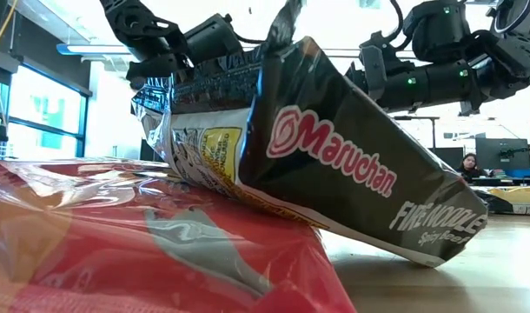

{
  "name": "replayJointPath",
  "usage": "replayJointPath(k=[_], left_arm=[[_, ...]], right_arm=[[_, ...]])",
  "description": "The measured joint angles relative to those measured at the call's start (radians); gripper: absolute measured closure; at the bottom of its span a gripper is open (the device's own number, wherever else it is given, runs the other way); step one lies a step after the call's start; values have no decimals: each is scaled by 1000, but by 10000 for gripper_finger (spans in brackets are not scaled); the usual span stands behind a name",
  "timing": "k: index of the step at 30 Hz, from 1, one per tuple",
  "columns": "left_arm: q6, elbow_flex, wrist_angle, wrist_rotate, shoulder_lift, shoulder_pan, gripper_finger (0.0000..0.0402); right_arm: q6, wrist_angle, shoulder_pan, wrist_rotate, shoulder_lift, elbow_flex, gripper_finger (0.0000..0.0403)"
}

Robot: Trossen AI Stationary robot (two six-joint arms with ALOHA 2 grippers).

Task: Sort Maruchan noodles
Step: Put the bottom left yellow noodle pack into the transparent bin

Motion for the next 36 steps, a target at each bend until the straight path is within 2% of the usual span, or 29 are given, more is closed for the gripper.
replayJointPath(k=[7,12,15,21,24,30,36], left_arm=[[-11,0,20,93,0,0,391],[-101,0,44,186,-5,23,399],[-161,0,85,241,-6,42,401],[-239,0,123,246,-6,67,401],[-248,0,106,241,-9,71,395],[-118,0,34,250,-21,12,341],[-41,0,36,106,-12,-52,271]], right_arm=[[180,-78,0,-30,0,0,135],[419,-143,0,-87,0,0,135],[509,-186,18,-91,0,0,135],[830,-343,45,-75,0,27,135],[900,-393,63,-55,0,45,135],[844,-405,79,4,1,64,135],[812,-413,77,29,1,64,135]])
